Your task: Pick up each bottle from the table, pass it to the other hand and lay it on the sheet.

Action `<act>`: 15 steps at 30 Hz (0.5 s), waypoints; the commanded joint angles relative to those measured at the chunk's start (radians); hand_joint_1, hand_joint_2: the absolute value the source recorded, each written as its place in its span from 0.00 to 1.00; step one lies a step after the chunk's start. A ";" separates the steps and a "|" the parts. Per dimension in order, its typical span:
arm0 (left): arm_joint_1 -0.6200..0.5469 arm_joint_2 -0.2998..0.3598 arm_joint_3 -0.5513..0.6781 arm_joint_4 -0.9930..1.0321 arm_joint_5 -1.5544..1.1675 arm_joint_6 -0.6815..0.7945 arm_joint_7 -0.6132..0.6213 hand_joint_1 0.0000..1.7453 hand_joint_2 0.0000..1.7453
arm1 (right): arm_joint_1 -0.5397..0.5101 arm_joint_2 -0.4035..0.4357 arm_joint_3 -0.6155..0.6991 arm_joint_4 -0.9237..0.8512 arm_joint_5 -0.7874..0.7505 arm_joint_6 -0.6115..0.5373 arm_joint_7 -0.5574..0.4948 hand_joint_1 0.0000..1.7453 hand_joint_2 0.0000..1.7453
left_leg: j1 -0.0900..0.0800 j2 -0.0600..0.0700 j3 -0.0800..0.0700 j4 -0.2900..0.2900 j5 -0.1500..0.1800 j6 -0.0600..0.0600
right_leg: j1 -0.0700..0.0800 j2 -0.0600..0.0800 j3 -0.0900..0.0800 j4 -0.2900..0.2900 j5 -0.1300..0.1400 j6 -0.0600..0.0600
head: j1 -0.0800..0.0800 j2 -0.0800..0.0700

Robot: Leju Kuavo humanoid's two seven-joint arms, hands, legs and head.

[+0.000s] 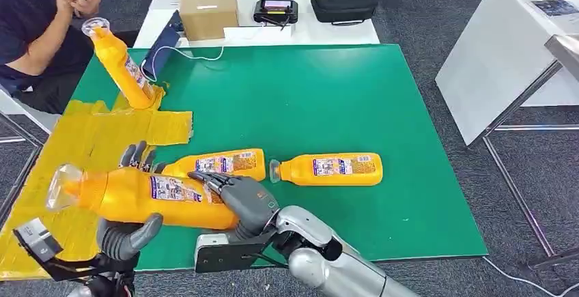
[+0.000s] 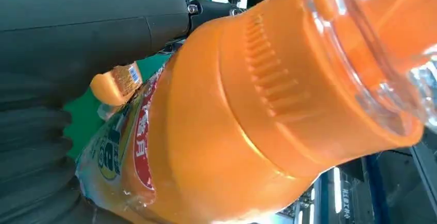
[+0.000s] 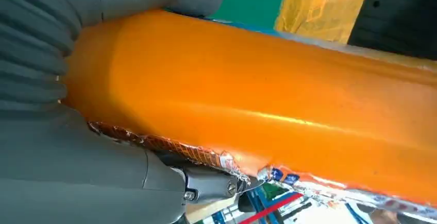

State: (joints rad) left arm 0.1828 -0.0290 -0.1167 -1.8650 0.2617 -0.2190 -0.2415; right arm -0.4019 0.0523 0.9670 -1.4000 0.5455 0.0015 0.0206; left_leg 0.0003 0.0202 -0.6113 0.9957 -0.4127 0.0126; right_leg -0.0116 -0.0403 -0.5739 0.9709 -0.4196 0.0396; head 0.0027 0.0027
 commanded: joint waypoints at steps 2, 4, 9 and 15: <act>-0.026 -0.003 -0.026 0.025 0.003 -0.021 -0.029 1.00 1.00 | 0.011 -0.050 0.020 0.018 0.029 -0.007 0.019 1.00 1.00 | 0.001 -0.004 0.004 -0.001 -0.001 -0.001 | 0.001 0.001 0.005 -0.001 -0.002 -0.001 | 0.000 0.000; -0.028 -0.003 -0.022 0.019 0.000 -0.020 -0.035 1.00 1.00 | 0.015 -0.056 0.008 0.019 0.032 -0.010 0.020 1.00 1.00 | 0.001 -0.003 0.003 -0.001 -0.001 -0.001 | 0.000 0.000 0.004 -0.001 -0.001 -0.001 | 0.000 0.000; -0.028 -0.003 -0.022 0.019 0.000 -0.020 -0.035 1.00 1.00 | 0.015 -0.056 0.008 0.019 0.032 -0.010 0.020 1.00 1.00 | 0.001 -0.004 0.005 -0.001 -0.001 -0.001 | 0.001 0.001 0.006 -0.001 -0.002 -0.001 | 0.000 0.000; -0.008 -0.015 -0.012 -0.008 0.023 -0.033 -0.045 1.00 1.00 | 0.033 -0.065 -0.030 0.001 0.039 -0.022 0.024 1.00 1.00 | 0.001 -0.003 0.004 0.000 -0.002 -0.001 | 0.001 0.001 0.005 -0.001 -0.002 -0.001 | 0.000 0.000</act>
State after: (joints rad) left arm 0.1866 -0.0294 -0.1240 -1.8650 0.2628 -0.2380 -0.2758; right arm -0.3801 0.0328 0.9648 -1.4050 0.5745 -0.0130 0.0317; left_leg 0.0003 0.0204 -0.6111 0.9957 -0.4127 0.0126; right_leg -0.0116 -0.0402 -0.5742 0.9708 -0.4196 0.0396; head 0.0027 0.0027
